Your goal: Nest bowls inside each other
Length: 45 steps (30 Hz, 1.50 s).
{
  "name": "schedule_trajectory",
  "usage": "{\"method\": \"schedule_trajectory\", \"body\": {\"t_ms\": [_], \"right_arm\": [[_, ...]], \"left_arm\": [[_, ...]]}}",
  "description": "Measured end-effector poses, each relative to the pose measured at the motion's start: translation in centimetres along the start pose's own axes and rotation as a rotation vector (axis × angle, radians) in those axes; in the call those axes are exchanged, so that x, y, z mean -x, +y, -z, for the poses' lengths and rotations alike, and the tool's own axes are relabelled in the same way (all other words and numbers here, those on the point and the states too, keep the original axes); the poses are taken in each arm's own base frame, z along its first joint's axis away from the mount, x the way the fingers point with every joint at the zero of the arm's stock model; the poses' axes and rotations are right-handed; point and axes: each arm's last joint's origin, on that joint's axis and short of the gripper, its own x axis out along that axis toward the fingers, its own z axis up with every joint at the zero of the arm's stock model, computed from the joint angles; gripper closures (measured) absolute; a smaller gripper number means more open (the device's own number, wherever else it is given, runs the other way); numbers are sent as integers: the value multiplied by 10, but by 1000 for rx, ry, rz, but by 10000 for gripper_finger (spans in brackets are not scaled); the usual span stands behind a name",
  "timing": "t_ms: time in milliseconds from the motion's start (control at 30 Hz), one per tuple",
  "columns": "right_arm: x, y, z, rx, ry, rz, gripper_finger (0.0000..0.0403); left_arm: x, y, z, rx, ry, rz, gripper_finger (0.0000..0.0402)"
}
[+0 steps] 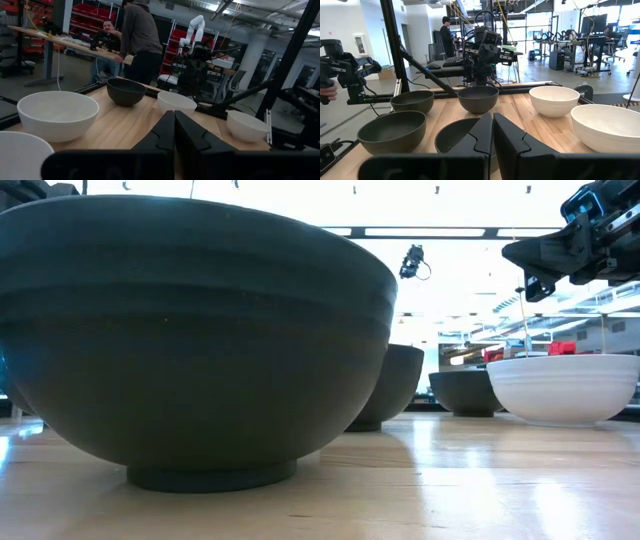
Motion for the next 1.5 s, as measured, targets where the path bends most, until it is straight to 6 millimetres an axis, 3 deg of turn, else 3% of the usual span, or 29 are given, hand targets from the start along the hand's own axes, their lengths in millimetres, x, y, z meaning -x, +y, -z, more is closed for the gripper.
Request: {"method": "schedule_trajectory", "body": {"t_ms": [400,1500], "right_arm": [[0,0,0,0,0,0,380],[0,0,0,0,0,0,380]], "left_arm": [[0,0,0,26,0,0,371],[0,0,0,27,0,0,388]]}}
